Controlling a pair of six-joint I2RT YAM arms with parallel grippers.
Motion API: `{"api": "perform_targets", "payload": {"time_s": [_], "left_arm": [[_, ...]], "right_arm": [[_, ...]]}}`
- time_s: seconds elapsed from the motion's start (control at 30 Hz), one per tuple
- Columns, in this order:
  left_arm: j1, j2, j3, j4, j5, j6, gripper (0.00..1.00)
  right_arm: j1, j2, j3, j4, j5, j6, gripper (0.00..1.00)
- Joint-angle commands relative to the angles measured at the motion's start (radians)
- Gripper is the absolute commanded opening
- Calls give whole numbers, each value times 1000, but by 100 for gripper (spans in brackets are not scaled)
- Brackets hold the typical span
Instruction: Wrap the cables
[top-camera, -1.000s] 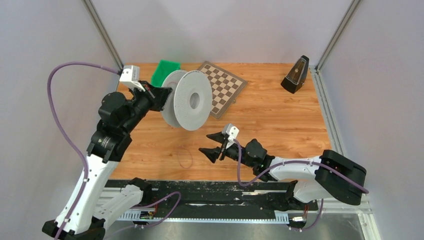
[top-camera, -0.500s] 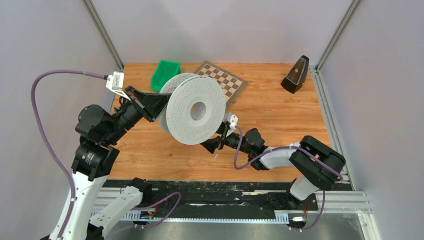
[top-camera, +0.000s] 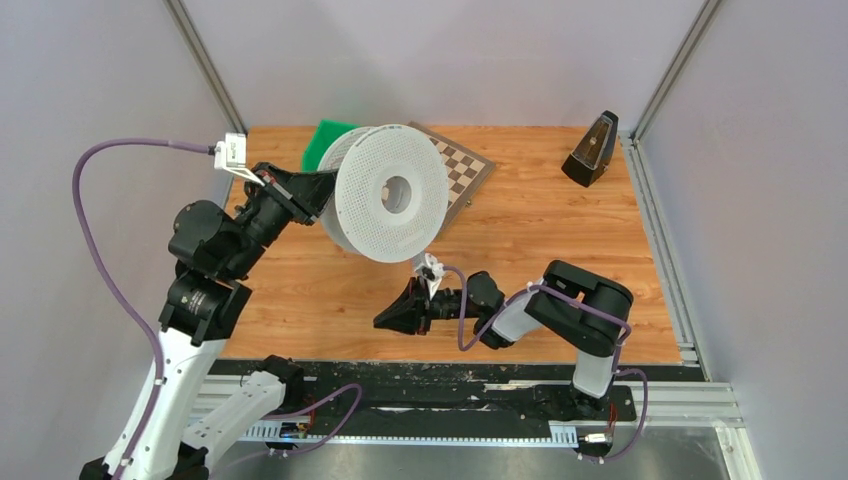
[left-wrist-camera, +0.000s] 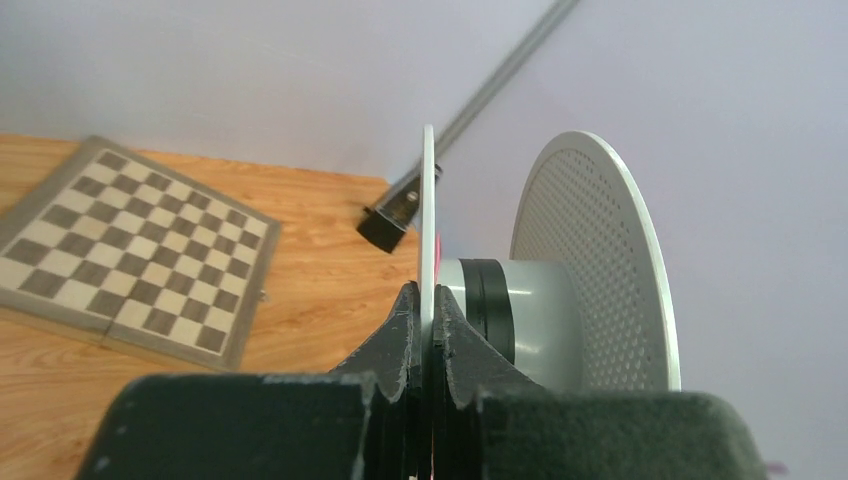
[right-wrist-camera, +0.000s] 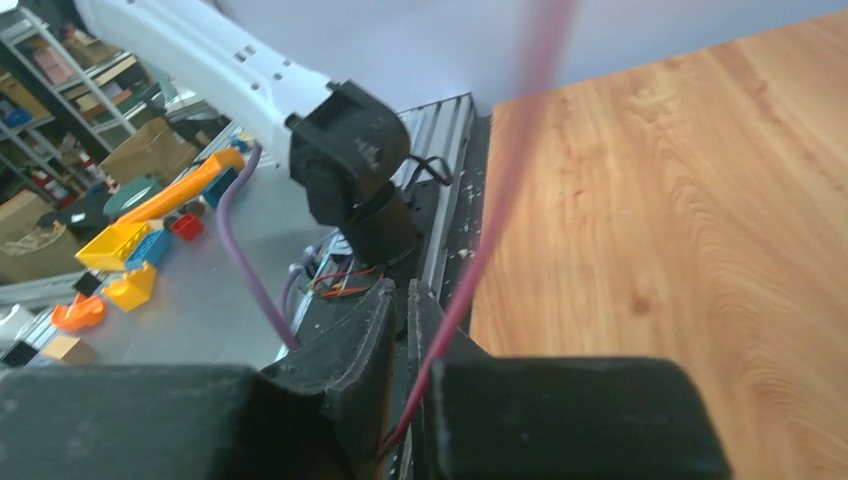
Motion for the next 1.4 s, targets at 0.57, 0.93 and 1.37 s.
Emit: {"api": "perform_targets", "payload": {"time_s": [0.57,0.93,1.37], "left_arm": [[-77,281,-12,107,-511,658,0],[-79,201,-215,134,-297,777,0],[-78,107,-300,59,-101,989,0]], "right_arm": [[22,-324,91,-542,14,-172,0],[-72,-453,320,-909,2,-277,0],[-147,-411,548,-1177,11,-314,1]]}}
